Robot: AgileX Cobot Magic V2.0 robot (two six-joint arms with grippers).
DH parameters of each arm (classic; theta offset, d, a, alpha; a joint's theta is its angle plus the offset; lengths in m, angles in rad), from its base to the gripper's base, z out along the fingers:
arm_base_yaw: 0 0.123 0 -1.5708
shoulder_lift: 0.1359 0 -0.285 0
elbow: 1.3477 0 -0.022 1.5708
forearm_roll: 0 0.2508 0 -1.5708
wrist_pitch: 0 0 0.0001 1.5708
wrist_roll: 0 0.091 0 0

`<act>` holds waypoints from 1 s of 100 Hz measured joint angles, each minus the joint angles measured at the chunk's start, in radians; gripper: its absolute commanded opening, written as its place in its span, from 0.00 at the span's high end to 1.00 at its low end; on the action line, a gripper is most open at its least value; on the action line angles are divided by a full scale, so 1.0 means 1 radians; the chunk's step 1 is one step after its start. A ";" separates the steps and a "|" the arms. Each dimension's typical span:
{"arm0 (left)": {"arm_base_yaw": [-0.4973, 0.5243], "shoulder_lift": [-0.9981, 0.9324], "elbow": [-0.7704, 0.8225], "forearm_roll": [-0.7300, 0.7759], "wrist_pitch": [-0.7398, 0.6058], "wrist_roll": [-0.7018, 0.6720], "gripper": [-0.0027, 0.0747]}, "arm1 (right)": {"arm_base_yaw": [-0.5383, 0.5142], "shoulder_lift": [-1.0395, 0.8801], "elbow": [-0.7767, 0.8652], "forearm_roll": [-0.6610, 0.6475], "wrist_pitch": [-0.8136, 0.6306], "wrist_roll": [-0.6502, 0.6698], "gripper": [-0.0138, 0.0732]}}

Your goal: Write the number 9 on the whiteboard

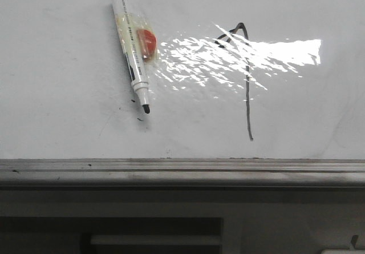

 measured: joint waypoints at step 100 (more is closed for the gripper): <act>0.000 0.000 0.000 0.000 0.000 -0.002 0.99 | -0.216 -0.002 0.148 0.030 -0.239 -0.008 0.89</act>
